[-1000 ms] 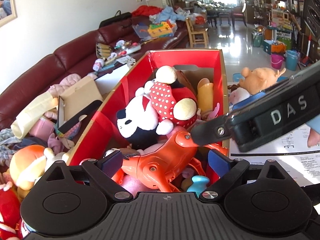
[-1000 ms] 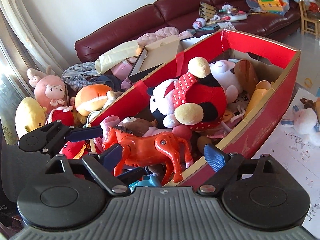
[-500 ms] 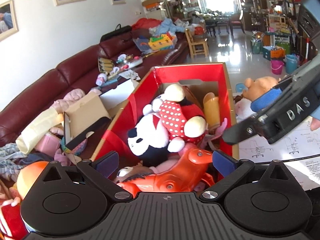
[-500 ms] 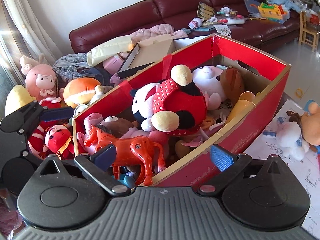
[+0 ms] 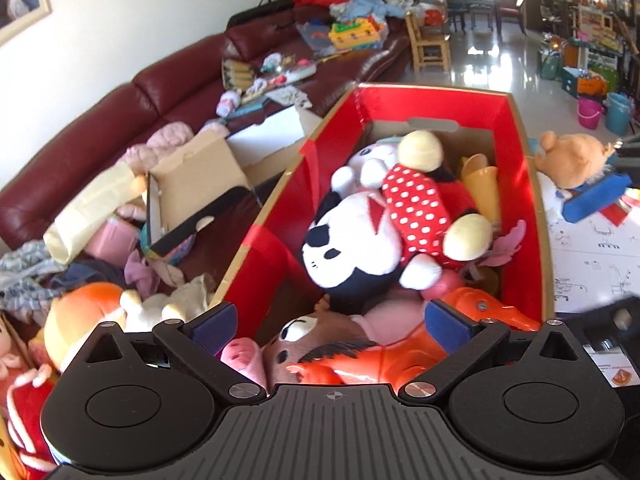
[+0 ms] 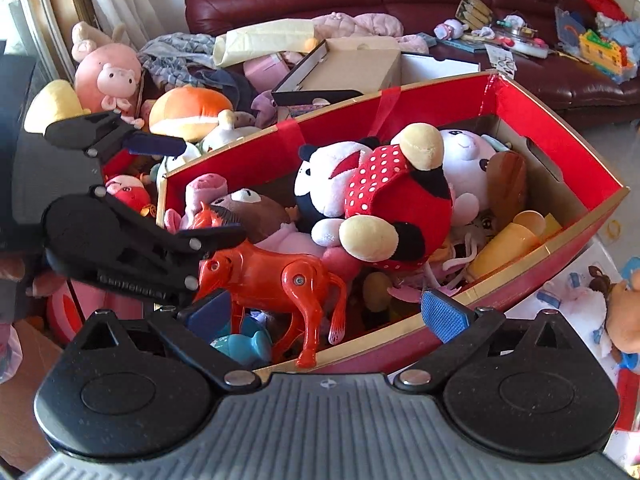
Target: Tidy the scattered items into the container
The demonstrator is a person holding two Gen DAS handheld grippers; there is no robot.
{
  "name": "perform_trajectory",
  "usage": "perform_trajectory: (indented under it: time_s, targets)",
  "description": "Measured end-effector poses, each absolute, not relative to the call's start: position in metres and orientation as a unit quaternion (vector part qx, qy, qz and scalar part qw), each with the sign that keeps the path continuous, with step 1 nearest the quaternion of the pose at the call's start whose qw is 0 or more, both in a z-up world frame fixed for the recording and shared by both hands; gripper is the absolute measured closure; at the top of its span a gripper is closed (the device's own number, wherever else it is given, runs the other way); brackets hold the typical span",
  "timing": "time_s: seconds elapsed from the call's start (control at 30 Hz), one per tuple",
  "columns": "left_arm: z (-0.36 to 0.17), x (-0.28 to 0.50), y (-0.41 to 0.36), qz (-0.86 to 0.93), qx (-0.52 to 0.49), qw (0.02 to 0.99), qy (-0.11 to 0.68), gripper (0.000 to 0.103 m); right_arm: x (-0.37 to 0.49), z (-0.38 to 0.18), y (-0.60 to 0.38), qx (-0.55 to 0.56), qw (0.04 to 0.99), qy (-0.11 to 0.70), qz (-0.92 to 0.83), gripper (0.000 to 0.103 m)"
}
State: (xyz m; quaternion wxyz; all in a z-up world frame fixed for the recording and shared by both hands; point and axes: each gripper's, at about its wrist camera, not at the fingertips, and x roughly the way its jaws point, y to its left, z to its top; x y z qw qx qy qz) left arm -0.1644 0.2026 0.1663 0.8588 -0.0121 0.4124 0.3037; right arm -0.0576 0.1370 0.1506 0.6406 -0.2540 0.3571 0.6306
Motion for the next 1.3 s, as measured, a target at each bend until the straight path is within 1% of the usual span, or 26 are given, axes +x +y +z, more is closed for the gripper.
perform_trajectory:
  time_s: [0.13,0.2,0.33,0.53,0.97,1.3]
  targets:
    - [0.161,-0.159,0.227,0.292,-0.076,0.845,0.441,0.0,-0.076,0.146,0.147,-0.295,0.611,0.354,0.644,0.002]
    - [0.16,-0.159,0.231,0.29,-0.085,0.843,0.444,0.0,-0.087,0.143,0.153,-0.317,0.595,0.348,0.652,0.002]
    - [0.157,-0.156,0.23,0.283,-0.08,0.843,0.452,0.0,-0.103,0.135,0.164,-0.352,0.572,0.343,0.657,0.002]
    - [0.154,-0.153,0.226,0.275,-0.066,0.843,0.458,0.0,-0.112,0.125,0.175,-0.368,0.556,0.353,0.657,0.002]
    - [0.147,-0.144,0.233,0.268,-0.078,0.838,0.468,0.0,-0.114,0.116,0.182,-0.379,0.549,0.363,0.651,0.0]
    - [0.152,-0.134,0.231,0.258,-0.063,0.847,0.461,0.001,-0.112,0.109,0.186,-0.388,0.556,0.362,0.64,0.0]
